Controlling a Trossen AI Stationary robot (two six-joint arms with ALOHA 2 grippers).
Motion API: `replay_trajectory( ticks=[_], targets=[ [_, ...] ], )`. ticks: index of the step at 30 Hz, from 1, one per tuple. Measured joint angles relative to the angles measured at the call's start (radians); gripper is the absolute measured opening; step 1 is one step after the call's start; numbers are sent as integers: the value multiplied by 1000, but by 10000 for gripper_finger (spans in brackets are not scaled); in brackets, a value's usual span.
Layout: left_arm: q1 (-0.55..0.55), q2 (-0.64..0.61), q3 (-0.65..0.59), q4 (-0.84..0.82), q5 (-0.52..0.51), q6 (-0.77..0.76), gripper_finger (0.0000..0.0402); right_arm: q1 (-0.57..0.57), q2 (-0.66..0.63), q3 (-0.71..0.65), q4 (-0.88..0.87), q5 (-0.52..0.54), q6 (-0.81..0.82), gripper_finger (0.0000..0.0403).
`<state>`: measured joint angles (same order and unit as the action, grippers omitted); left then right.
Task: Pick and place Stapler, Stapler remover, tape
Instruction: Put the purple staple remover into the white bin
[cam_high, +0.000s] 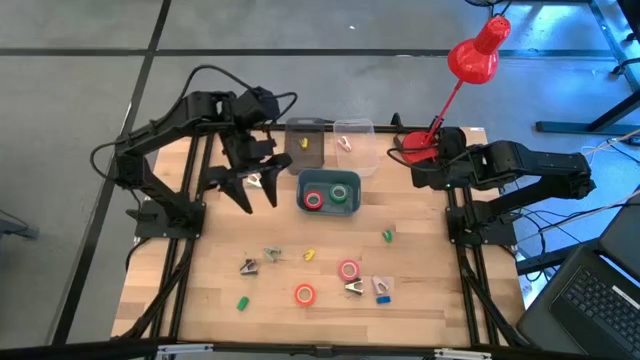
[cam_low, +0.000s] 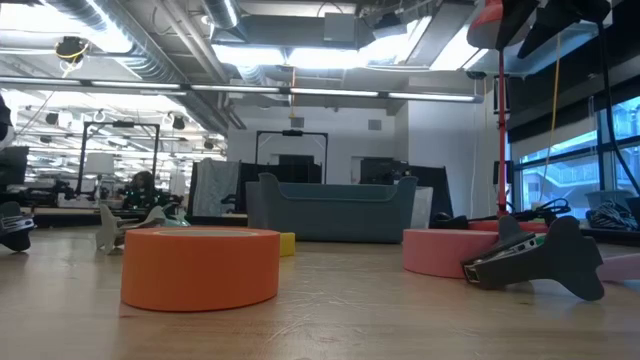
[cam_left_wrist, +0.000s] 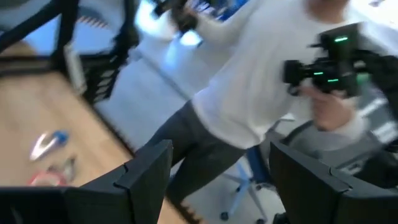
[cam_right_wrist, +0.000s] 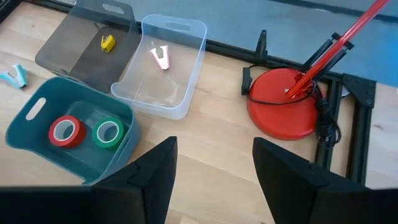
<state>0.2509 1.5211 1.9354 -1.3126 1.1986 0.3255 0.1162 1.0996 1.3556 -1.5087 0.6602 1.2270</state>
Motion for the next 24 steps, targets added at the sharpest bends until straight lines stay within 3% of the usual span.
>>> replay_trajectory(
  ticks=[5, 10, 17, 20, 24],
  targets=[
    [-15, -18, -116, -24, -308, -119, 256, 0, 0, 0, -1, -89, -3, 214],
    [-13, -127, -463, 87, -563, -291, 250, 37, 0, -14, 7, -113, -30, 214],
    [13, -456, -1069, 428, -768, -612, 239, 104, 1, -109, 149, -209, -5, 214],
    [23, -616, -1223, 477, -856, -728, 236, 127, 3, -169, 240, -254, 23, 214],
    [24, -794, -1319, 479, -1037, -823, 235, 156, 9, -243, 350, -299, 74, 214]
  ],
)
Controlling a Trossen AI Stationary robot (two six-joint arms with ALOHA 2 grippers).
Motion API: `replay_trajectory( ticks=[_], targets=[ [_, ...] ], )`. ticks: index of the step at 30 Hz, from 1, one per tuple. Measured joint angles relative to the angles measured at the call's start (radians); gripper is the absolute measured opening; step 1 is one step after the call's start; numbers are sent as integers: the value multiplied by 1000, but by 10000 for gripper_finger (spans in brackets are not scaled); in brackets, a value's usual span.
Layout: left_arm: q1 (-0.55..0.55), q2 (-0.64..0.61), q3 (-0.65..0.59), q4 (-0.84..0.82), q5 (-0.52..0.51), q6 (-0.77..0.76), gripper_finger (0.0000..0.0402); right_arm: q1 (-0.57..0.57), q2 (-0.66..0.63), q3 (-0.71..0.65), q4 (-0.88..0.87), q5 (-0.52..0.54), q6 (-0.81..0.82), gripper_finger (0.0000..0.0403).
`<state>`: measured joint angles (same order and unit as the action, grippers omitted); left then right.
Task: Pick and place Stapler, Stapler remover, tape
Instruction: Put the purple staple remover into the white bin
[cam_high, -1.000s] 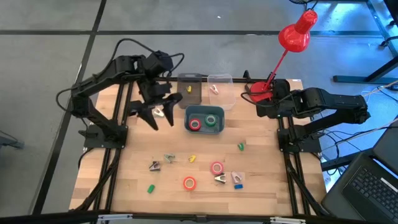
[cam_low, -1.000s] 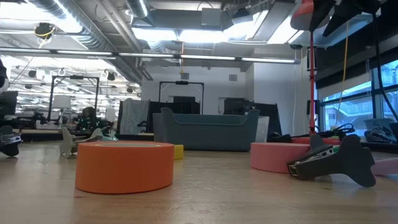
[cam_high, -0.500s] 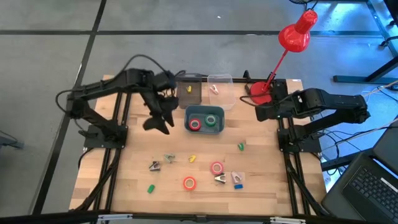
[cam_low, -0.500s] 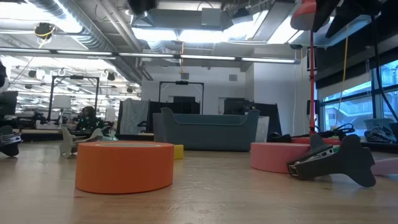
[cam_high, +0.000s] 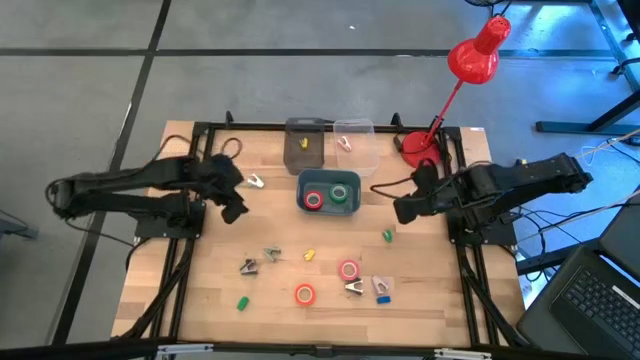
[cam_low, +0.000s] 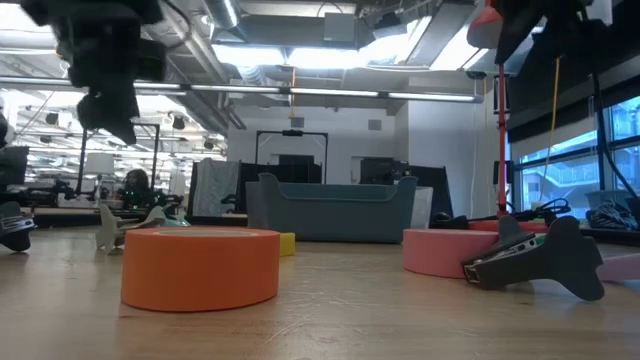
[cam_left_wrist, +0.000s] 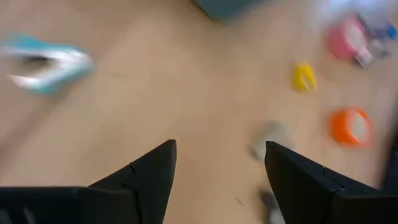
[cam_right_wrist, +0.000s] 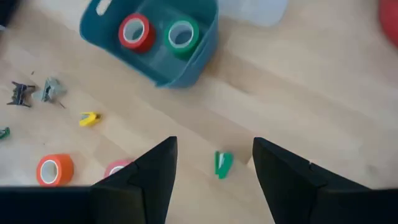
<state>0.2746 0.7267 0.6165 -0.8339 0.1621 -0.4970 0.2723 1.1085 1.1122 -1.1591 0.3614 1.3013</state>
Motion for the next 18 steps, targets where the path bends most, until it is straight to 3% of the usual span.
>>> replay_trajectory(
  ticks=[4, 9, 14, 18],
  targets=[
    [0, -115, -30, -1, -194, -9, 235, 31, 19, -53, 46, -18, 69, 214],
    [0, -170, -30, 1, -381, 34, 235, 75, 82, -54, 86, -64, 60, 213],
    [0, -175, -30, 1, -483, 80, 235, 119, 173, -49, 309, -172, -122, 213],
    [0, -170, -30, 34, -508, 48, 235, 150, 256, -48, 320, -257, -143, 213]
  ],
)
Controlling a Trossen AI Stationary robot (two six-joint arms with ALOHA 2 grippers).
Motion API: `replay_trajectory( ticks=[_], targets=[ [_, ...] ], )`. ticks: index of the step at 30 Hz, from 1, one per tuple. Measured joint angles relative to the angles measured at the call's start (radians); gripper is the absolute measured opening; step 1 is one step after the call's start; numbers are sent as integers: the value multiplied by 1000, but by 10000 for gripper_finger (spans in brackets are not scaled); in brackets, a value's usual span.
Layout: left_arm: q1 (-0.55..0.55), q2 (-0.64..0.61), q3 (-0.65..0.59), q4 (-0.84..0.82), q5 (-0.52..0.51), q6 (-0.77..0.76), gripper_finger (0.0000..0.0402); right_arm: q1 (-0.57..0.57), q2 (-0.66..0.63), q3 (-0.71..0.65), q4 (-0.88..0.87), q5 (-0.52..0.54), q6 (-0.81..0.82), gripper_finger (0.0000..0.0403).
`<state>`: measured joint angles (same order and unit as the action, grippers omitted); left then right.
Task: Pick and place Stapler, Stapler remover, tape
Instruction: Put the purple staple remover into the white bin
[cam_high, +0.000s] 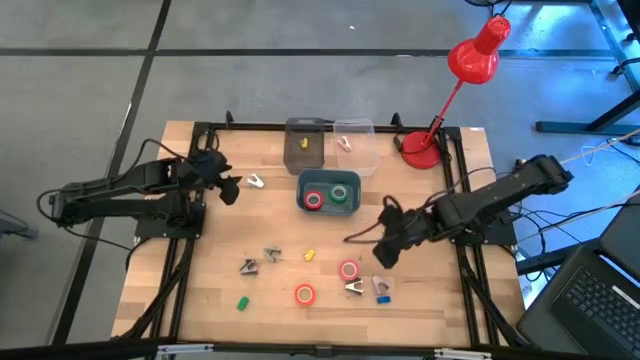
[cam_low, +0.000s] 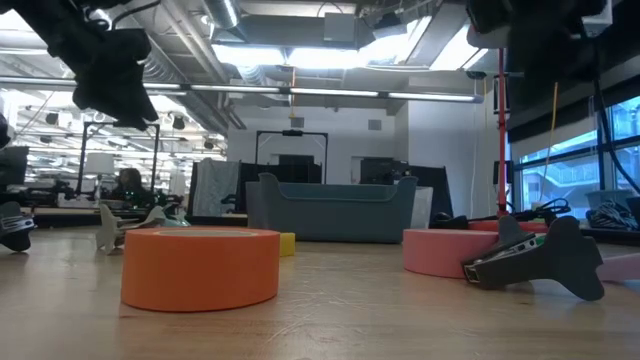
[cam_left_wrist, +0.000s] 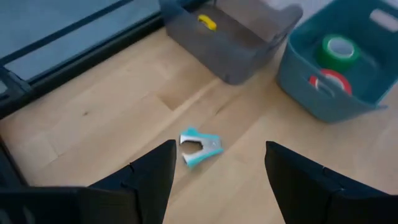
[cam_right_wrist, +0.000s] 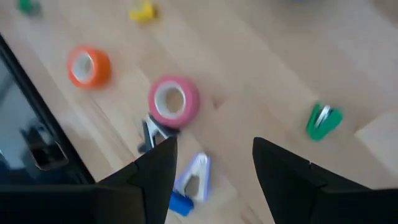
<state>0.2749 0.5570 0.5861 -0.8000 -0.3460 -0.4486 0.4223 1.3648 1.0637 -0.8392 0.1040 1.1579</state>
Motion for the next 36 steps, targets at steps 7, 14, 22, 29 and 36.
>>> replay_trajectory(
  ticks=[7, 14, 22, 29, 36],
  targets=[
    [0, 18, 0, 93, -12, 14, 235, 103, 81, 0, 40, -21, 166, 213],
    [0, 30, 0, 102, -42, 14, 235, 196, 145, 0, 15, 25, 276, 213],
    [0, 30, 0, 101, -45, -1, 235, 259, 228, 0, 21, 19, 256, 213],
    [0, 30, 0, 101, -37, -37, 235, 292, 282, 0, 38, 24, 255, 213],
    [0, 30, 0, 101, 1, -64, 235, 295, 328, 0, 68, 27, 251, 213]
  ],
)
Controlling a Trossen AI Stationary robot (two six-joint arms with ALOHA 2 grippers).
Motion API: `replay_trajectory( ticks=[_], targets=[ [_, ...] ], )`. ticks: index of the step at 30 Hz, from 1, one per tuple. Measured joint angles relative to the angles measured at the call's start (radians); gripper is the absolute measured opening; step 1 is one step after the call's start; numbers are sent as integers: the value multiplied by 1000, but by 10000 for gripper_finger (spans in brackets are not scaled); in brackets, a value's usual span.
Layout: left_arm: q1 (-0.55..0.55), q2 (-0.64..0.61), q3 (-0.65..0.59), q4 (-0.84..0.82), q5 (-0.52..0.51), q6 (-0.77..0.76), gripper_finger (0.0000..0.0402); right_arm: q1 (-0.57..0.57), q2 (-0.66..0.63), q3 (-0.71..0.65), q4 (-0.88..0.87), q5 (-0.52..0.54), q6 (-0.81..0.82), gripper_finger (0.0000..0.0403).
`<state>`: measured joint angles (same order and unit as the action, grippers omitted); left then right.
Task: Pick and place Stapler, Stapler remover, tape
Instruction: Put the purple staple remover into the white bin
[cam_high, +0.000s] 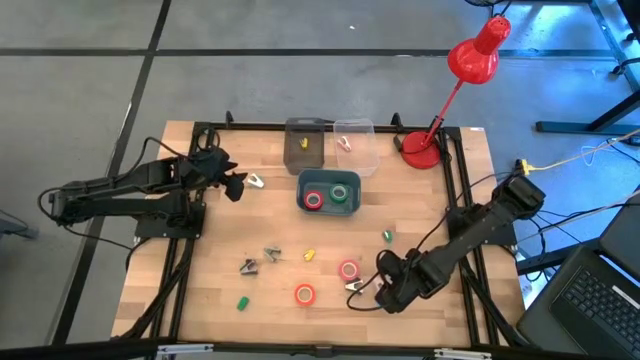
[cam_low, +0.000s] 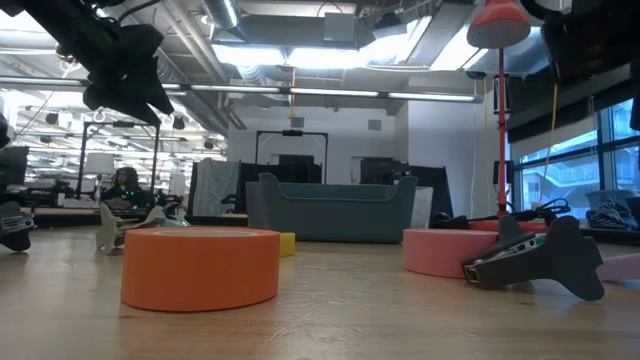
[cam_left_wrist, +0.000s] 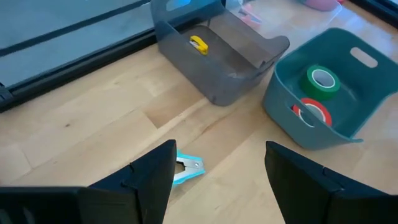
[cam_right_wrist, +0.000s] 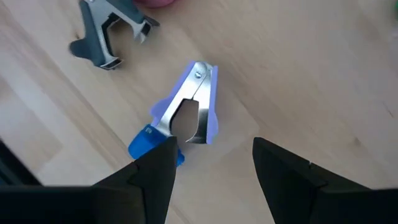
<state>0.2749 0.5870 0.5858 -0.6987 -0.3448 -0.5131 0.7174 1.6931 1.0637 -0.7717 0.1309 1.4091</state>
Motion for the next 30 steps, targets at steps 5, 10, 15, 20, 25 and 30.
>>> replay_trajectory(
  ticks=[5, 10, 15, 20, 25, 30],
  targets=[
    [0, 0, 0, 0, 27, -25, 235, 0, 30, 0, 22, 18, -3, 213],
    [0, 0, 0, 0, 36, -28, 235, 0, 57, 0, 54, 27, -4, 213],
    [0, 0, 0, 0, 36, -49, 235, 0, 72, 0, 59, 27, -4, 207],
    [0, 0, 0, 0, 39, -59, 235, 0, 75, 0, 57, 32, -8, 168],
    [0, 0, 0, 0, 66, -68, 235, 0, 75, 0, 58, 34, -30, 119],
    [0, 0, 0, 0, 70, -68, 235, -1, 75, 0, 58, 34, -49, 69]
  ],
)
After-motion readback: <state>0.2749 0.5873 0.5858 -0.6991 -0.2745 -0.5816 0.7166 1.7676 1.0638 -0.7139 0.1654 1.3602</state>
